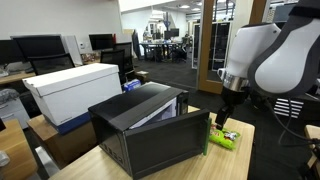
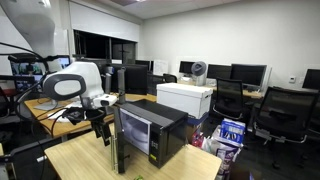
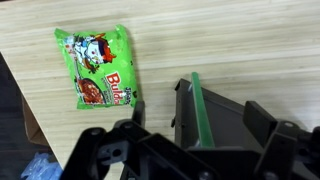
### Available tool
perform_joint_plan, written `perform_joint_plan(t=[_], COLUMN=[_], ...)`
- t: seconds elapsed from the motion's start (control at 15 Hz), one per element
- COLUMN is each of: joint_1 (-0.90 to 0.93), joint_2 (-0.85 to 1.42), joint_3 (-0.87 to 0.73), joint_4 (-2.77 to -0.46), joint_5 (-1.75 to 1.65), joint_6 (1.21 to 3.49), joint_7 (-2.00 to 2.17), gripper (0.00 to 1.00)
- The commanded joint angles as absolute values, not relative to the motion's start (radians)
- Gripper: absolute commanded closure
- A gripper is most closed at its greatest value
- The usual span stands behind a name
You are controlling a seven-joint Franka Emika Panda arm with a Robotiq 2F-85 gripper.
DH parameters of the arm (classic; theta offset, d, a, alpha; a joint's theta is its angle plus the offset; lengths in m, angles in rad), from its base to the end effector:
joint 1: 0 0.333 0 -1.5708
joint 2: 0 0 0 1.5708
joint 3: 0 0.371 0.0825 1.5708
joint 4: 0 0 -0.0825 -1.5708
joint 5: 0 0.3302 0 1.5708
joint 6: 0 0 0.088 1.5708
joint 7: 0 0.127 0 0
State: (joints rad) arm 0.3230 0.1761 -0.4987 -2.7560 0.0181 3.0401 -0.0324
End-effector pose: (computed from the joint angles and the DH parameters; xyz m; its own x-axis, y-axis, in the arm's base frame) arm 0.3914 -0.0736 0.2699 0.9816 -0.1422 0.1271 -0.1535 -0.9846 0.0838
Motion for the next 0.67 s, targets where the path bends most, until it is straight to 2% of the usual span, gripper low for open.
perform_joint_plan(t=[0.0, 0.27, 0.33, 0.47, 0.53, 0.6], joint_1=[0.352, 0.335, 0.172, 0.113, 0.192, 0.177], joint_2=[0.065, 0.004, -0.006, -0.023, -0.001, 0.033], joint_3=[-0.557, -0.555, -0.400, -0.329, -0.397, -0.380], joint_4=[-2.757, -2.749, -2.740, -2.735, -2.721, -2.705], joint_5=[-0.022, -0.003, -0.025, 0.004, 0.054, 0.065], joint_6=[2.976, 3.019, 3.023, 3.035, 3.056, 3.087], joint_7=[-0.014, -0.031, -0.020, -0.039, -0.075, -0.069], gripper=[0.00, 0.00, 0.00, 0.00, 0.00, 0.00])
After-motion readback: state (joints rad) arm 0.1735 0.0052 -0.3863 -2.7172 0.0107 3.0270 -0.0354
